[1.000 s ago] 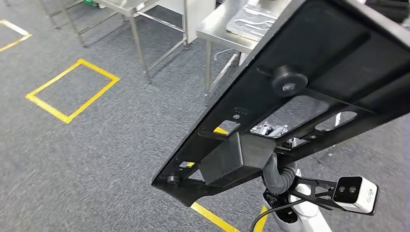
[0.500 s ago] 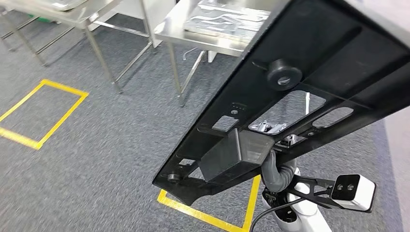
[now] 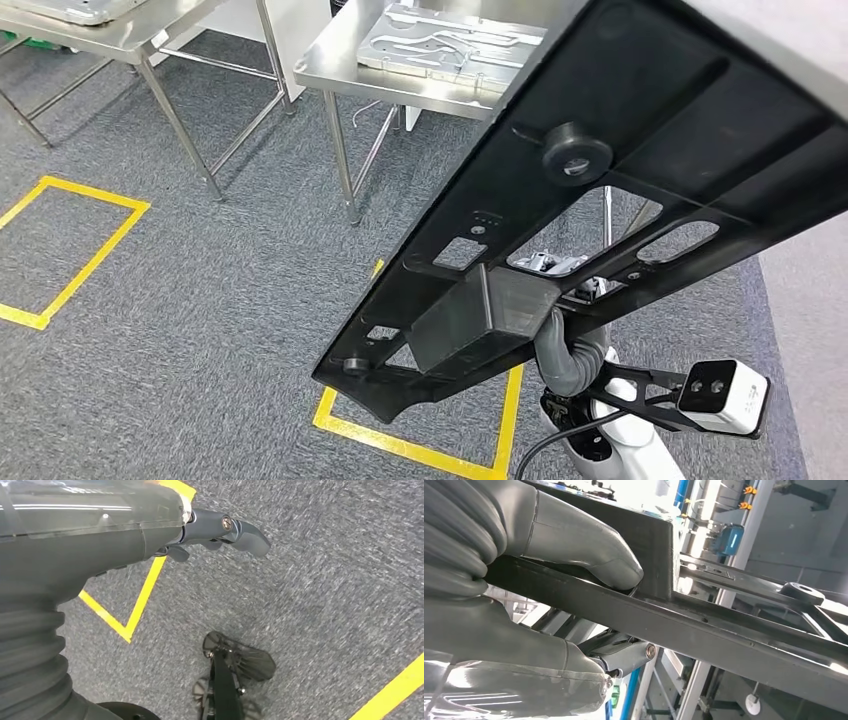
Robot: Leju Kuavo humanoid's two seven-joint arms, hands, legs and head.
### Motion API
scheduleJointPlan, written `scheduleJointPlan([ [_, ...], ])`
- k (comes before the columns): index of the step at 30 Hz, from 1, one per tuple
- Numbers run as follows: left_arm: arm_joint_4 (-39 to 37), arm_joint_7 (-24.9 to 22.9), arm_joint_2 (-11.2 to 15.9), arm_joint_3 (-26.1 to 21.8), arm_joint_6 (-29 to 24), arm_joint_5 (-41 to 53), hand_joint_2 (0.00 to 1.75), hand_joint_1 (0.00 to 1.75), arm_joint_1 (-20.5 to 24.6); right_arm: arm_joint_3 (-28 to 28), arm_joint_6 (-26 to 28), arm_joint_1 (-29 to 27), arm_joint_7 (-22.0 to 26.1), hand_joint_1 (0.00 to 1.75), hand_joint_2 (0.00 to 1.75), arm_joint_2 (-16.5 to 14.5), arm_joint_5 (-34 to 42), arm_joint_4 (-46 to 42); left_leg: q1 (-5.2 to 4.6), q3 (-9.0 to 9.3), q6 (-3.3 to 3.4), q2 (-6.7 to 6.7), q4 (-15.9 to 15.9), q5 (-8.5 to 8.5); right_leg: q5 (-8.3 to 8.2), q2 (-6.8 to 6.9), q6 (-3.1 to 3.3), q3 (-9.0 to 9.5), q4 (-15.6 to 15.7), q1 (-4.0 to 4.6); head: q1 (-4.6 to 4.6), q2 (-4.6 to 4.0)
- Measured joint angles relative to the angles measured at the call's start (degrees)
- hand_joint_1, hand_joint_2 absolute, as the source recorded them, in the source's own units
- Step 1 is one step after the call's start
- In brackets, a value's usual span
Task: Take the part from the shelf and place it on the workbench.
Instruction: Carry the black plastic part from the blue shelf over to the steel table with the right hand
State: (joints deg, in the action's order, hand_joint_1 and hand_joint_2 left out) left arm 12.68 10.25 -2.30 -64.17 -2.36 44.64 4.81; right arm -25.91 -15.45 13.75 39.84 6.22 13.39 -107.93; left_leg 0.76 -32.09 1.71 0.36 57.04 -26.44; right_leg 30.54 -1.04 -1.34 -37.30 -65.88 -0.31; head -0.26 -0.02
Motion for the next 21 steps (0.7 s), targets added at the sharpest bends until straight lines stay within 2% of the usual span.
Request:
scheduleJointPlan([
  [1,0.0,0.1,0.0,0.0,0.0,0.0,1.75,0.0,-0.1,-0.1,0.0,0.0,0.0,1.75,1.75,0.1,0.0,0.0,-0.02,0.0,0.08,0.15,0.0,-0.1,1.73,0.31,-0.23,-2.11,-4.2,-0.18,-0.01,0.0],
  [2,0.0,0.2,0.0,0.0,0.1,0.0,1.75,0.0,-0.2,-0.1,0.1,0.0,0.0,1.75,1.75,0.2,0.0,0.1,-0.04,0.04,0.07,0.29,0.0,-0.21,2.65,0.43,-0.43,-3.83,-7.4,-0.34,-0.01,0.0],
  [3,0.0,0.3,0.0,0.0,0.2,0.0,1.75,0.0,-0.3,-0.2,0.1,-0.1,0.0,1.75,1.75,0.3,0.0,0.1,-0.04,0.14,0.02,0.4,0.0,-0.37,2.46,0.5,-0.57,-4.67,-8.7,-0.46,-0.01,0.0],
  [4,0.0,0.4,0.0,0.0,0.2,0.0,1.75,0.0,-0.3,-0.3,0.1,-0.1,0.0,1.75,1.75,0.4,0.0,0.2,-0.03,0.37,-0.09,0.48,0.0,-0.57,1.06,0.62,-0.63,-4.23,-7.5,-0.56,-0.01,0.0],
  [6,0.0,0.6,0.0,0.0,0.4,0.1,1.75,0.0,-0.3,-0.4,0.1,0.0,0.0,1.75,1.75,0.5,0.0,0.2,0.0,1.09,-0.44,0.57,0.0,-1.12,-3.16,1.28,-0.46,-0.56,0.2,-0.63,-0.01,0.0],
  [7,0.0,0.7,0.0,0.0,0.4,0.1,1.75,0.0,-0.3,-0.5,0.1,0.1,0.0,1.75,1.75,0.5,0.0,0.2,-0.09,1.41,-0.74,0.61,0.1,-1.47,-4.42,1.75,-0.23,1.39,4.2,-0.46,0.0,0.0],
  [8,0.0,0.7,0.0,0.0,0.5,0.1,1.75,0.0,-0.3,-0.6,0.1,0.2,0.0,1.75,1.75,0.5,0.0,0.2,-0.16,1.63,-1.06,0.66,0.1,-1.77,-4.89,2.08,0.07,2.65,6.7,-0.28,0.01,0.0],
  [9,0.0,0.8,0.0,0.0,0.5,0.1,1.75,0.0,-0.3,-0.7,0.1,0.3,0.0,1.75,1.75,0.6,0.0,0.2,-0.23,1.77,-1.42,0.76,0.0,-2.05,-4.65,2.25,0.42,3.23,7.9,-0.07,0.01,0.0],
  [10,0.0,0.8,0.0,-0.1,0.5,0.1,1.75,0.0,-0.3,-0.7,0.2,0.3,0.1,1.75,1.75,0.6,0.0,0.2,-0.29,1.93,-1.76,0.92,-0.1,-2.29,-4.24,2.12,0.77,3.34,8.1,0.15,0.01,0.0],
  [12,0.0,0.8,0.1,-0.1,0.4,0.1,1.75,0.0,-0.2,-0.8,0.2,0.3,0.1,1.75,1.75,0.6,0.0,0.2,-0.15,2.33,-2.39,1.1,0.1,-2.75,-3.91,1.64,1.54,4.01,8.4,0.01,-0.01,0.01],
  [13,0.0,0.9,0.1,-0.1,0.4,0.1,1.75,0.0,-0.1,-0.9,0.2,0.4,0.1,1.75,1.75,0.6,0.0,0.2,-0.09,1.94,-2.63,0.95,1.4,-3.26,-3.69,1.48,1.98,4.62,8.7,-0.1,-0.01,0.01],
  [14,0.0,0.9,0.1,-0.1,0.4,0.1,1.75,0.0,-0.1,-0.9,0.2,0.5,0.1,1.75,1.75,0.6,0.0,0.1,-0.02,0.76,-2.85,0.69,4.0,-4.12,-3.4,1.37,2.37,5.33,9.0,-0.23,-0.01,0.01],
  [15,0.0,0.9,0.0,-0.1,0.4,0.1,1.75,0.0,-0.2,-1.0,0.2,0.6,0.1,1.75,1.75,0.6,0.0,0.1,0.02,-1.36,-3.0,0.42,7.9,-5.2,-2.97,1.27,2.67,5.97,9.1,-0.2,-0.01,0.0],
  [17,0.0,0.9,0.0,-0.1,0.4,0.1,1.75,0.0,-0.4,-1.1,0.2,0.6,0.1,1.75,1.75,0.6,0.0,0.1,0.02,-6.97,-3.28,0.23,15.8,-6.8,-1.85,0.9,2.95,7.26,9.1,-0.05,-0.01,0.0],
  [18,0.0,0.9,0.0,-0.1,0.4,0.1,1.75,0.0,-0.6,-1.2,0.2,0.6,0.1,1.75,1.75,0.6,0.0,0.2,0.02,-9.11,-3.31,0.22,17.8,-6.22,-1.19,0.65,2.97,8.06,9.1,0.02,-0.01,0.0],
  [19,0.0,0.9,0.0,-0.1,0.4,0.1,1.75,0.0,-0.7,-1.3,0.2,0.6,0.1,1.75,1.75,0.6,0.0,0.2,0.0,-10.14,-3.23,0.21,17.4,-4.38,-0.46,0.4,2.94,9.02,9.1,0.06,-0.01,0.0],
  [21,0.0,0.9,0.1,-0.1,0.4,0.0,1.75,0.0,-0.8,-1.4,0.3,0.7,0.1,1.75,1.75,0.6,0.0,0.2,-0.12,-9.13,-2.7,0.14,10.6,1.78,1.19,0.07,2.77,11.16,9.2,0.08,-0.01,0.0],
])
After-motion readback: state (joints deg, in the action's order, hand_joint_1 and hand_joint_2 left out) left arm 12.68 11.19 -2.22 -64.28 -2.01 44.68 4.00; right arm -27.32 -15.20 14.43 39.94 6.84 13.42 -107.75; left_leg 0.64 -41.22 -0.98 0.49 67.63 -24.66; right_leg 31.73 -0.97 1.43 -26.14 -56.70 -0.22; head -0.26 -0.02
